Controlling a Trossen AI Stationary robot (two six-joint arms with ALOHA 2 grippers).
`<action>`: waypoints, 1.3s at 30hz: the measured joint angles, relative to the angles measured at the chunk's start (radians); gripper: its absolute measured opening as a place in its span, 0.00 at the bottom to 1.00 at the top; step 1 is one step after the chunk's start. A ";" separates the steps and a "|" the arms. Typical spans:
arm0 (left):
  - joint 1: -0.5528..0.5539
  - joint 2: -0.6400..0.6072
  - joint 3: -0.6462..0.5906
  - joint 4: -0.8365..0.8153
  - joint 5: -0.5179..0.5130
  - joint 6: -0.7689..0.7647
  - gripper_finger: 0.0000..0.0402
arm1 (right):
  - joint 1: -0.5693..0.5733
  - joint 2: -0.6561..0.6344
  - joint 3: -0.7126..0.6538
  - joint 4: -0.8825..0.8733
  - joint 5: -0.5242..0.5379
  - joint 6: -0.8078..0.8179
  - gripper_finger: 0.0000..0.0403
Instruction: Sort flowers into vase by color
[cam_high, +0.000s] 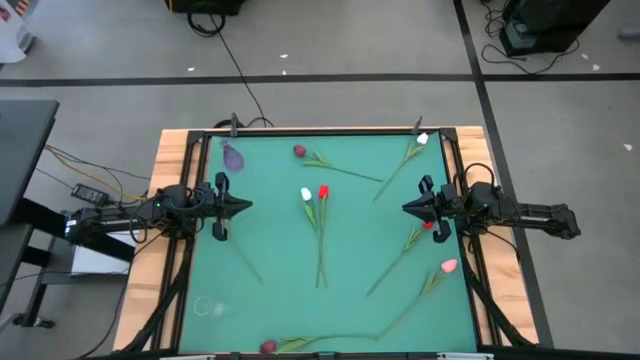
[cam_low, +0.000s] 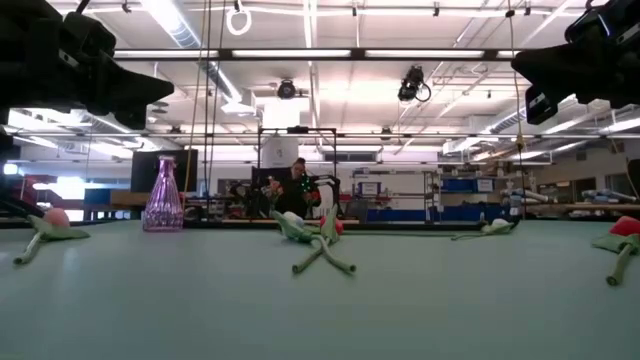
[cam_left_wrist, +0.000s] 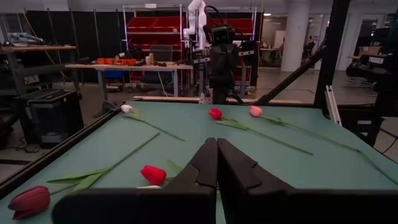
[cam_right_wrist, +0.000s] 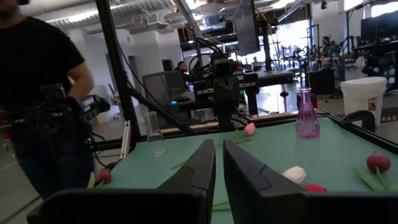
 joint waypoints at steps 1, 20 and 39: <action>0.000 0.000 0.000 0.000 0.000 0.000 0.02 | 0.000 0.000 0.000 0.000 0.000 0.000 0.10; 0.000 0.000 0.000 0.011 0.000 0.000 0.02 | 0.000 0.000 0.000 0.000 0.000 0.000 0.10; 0.000 0.000 0.000 0.032 -0.005 -0.307 0.02 | 0.000 0.000 0.000 0.052 0.008 0.004 0.10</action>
